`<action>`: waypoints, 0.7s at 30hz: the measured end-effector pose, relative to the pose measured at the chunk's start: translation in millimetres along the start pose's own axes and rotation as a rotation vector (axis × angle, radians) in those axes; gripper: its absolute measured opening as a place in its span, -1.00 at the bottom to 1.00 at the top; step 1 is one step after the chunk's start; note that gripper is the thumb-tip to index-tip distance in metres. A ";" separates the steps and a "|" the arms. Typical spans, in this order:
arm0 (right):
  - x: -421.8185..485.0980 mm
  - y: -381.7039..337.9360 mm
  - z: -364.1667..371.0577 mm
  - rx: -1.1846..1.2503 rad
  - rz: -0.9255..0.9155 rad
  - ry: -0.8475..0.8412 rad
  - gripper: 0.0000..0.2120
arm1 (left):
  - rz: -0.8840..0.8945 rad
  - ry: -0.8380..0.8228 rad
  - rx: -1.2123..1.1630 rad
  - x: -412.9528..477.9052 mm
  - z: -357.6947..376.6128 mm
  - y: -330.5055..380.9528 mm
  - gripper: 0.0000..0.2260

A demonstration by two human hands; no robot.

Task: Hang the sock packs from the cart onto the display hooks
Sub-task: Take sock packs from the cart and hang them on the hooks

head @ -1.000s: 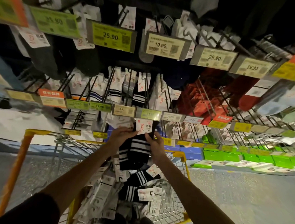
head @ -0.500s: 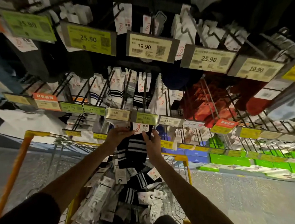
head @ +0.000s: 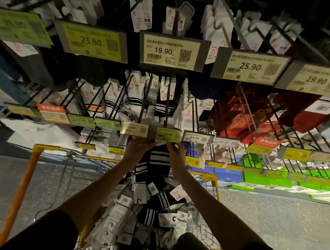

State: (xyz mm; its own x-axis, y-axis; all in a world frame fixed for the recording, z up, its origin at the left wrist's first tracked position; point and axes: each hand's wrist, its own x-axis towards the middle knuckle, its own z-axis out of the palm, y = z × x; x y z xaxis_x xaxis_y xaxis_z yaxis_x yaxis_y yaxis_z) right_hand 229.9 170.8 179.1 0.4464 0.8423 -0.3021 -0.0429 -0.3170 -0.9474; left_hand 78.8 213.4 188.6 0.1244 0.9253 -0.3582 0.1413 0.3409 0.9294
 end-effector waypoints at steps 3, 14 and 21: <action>20.8 -5.3 6.3 -0.044 0.060 0.079 -0.92 | 0.045 0.123 0.120 10.4 -3.5 -9.5 -0.59; -25.2 24.3 -0.1 -0.029 0.253 -0.008 -0.78 | -0.047 -0.066 0.132 -28.7 -23.8 -35.0 -0.60; -75.0 46.9 -4.2 -0.227 0.154 -0.320 -0.76 | -0.024 -0.185 0.033 -57.2 -10.2 -58.0 0.04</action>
State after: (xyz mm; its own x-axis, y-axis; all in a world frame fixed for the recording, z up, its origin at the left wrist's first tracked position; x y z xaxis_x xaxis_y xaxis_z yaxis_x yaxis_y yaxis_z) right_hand 198.1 90.9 157.8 0.1482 0.8590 -0.4901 0.1266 -0.5080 -0.8520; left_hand 53.4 142.5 156.1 0.2991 0.8695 -0.3930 0.1783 0.3537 0.9182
